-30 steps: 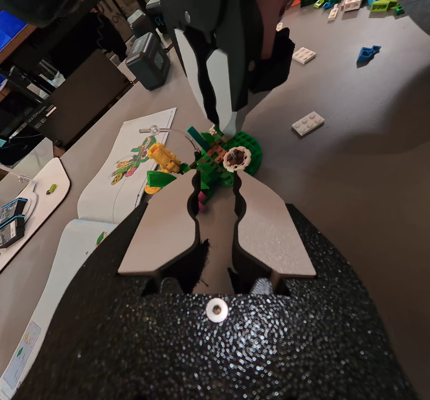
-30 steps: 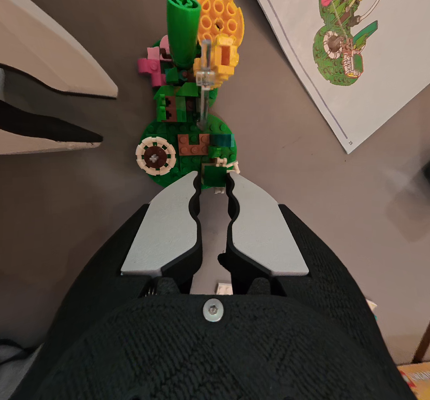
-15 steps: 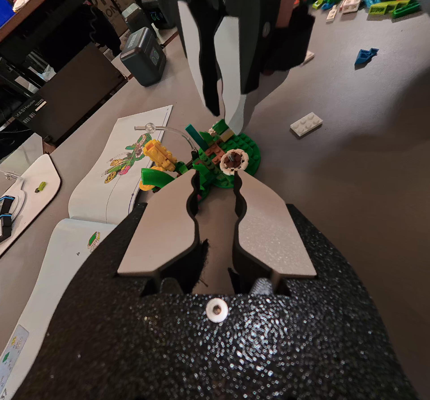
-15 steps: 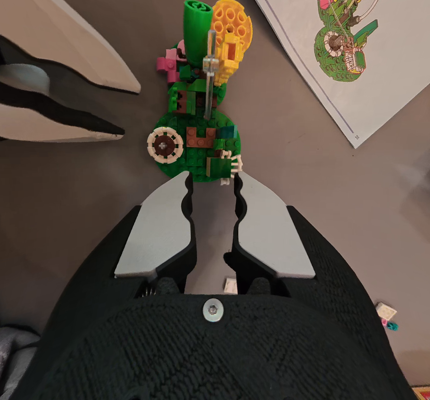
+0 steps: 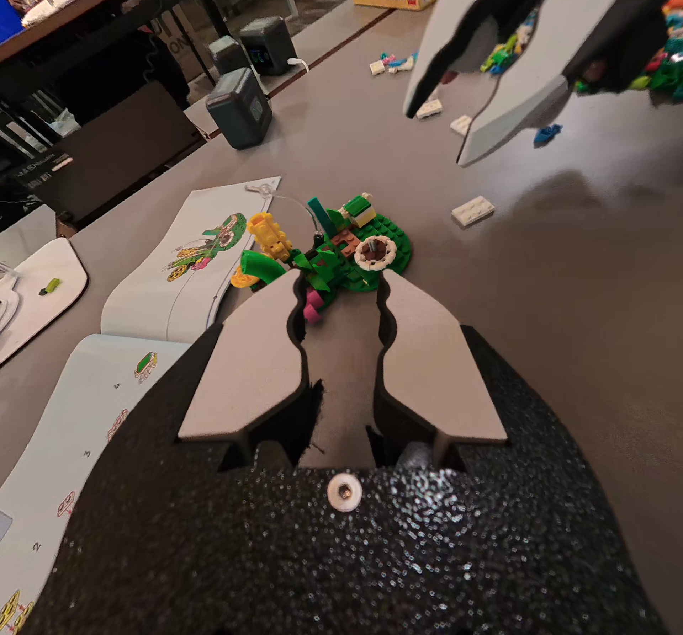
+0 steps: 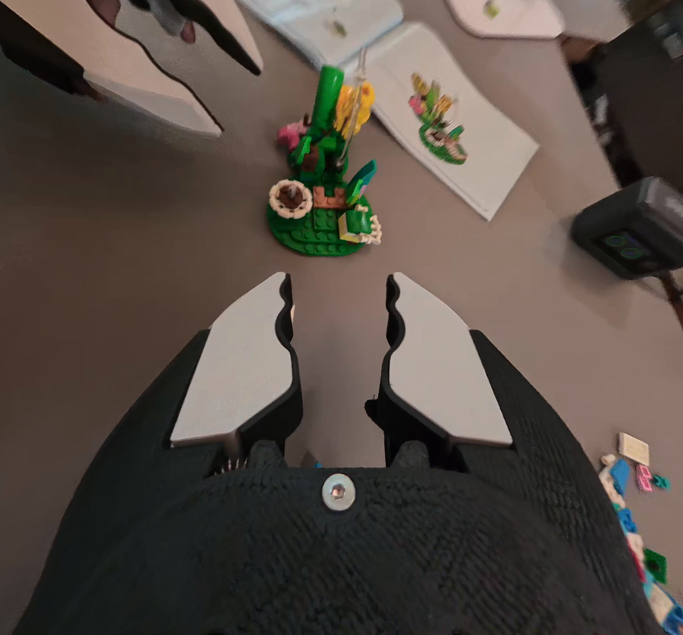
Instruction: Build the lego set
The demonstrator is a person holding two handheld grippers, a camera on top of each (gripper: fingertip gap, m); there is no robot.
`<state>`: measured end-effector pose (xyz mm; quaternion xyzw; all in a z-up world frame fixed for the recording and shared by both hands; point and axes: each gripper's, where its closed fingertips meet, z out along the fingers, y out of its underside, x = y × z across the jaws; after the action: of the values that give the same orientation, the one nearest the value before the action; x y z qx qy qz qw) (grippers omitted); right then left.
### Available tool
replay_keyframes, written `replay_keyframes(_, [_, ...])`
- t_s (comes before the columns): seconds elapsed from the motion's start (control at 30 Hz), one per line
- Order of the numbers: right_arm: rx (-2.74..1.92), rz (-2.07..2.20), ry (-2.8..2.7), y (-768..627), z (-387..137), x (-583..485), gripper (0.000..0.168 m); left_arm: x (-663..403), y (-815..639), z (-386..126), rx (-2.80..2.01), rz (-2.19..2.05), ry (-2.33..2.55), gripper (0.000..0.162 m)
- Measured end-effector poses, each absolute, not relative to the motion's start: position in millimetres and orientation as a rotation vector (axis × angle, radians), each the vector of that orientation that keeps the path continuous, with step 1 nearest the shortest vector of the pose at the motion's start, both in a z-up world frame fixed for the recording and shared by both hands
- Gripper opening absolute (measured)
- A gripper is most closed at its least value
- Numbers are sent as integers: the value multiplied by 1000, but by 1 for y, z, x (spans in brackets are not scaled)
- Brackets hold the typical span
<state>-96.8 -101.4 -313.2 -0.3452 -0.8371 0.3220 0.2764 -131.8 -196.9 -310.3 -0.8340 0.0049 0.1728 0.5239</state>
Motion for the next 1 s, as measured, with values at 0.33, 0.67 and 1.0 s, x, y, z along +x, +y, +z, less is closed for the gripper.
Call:
replay_keyframes(0.33, [-1031,1105,-1485,-63,-276,-102,37,-143,-206,-265,-1587,674,15,23])
replay_keyframes(0.67, [-809,755,-1254,-48,-254,-89,13,-136,-206,-269,-1561,575,6,21])
replay_keyframes(1.0, [-642,598,-1333,-66,-262,-93,11,-133,-204,-272,-1580,622,51,19])
